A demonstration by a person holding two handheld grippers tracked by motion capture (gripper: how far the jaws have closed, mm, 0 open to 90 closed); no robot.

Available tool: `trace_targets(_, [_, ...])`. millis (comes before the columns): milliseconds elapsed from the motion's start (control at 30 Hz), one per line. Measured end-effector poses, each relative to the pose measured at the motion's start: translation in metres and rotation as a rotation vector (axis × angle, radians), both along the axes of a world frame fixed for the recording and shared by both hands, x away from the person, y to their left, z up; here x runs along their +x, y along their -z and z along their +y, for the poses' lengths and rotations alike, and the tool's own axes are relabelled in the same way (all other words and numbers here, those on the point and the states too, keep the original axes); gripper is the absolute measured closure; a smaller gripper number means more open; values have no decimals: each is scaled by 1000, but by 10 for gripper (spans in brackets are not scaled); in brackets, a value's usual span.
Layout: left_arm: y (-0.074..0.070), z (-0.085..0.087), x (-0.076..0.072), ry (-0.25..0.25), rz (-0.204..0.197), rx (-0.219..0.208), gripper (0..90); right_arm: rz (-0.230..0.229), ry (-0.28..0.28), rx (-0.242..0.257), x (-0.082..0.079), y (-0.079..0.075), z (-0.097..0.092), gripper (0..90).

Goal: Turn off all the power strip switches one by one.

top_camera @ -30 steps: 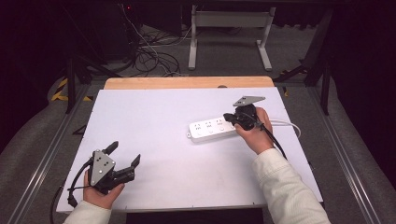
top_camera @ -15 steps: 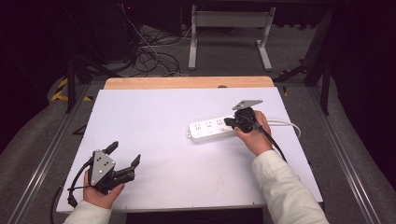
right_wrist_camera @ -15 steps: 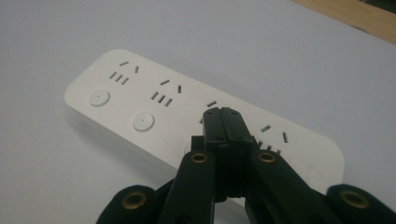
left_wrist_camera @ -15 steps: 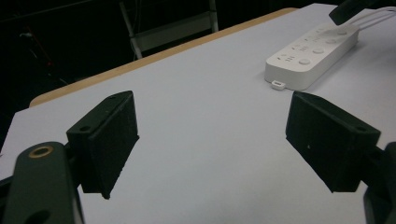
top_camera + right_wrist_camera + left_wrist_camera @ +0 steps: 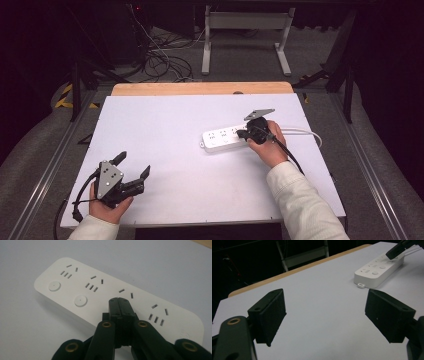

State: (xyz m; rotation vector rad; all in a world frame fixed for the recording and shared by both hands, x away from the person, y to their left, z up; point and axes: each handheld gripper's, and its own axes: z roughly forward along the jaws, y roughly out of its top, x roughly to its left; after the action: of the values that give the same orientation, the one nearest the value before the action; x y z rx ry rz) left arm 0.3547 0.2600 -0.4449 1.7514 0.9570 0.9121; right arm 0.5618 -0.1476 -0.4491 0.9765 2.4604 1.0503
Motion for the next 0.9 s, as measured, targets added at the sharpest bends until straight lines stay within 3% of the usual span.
trace_targets(900, [0, 0, 0, 1, 1, -2, 173, -3, -10, -12, -1, 7, 6, 900])
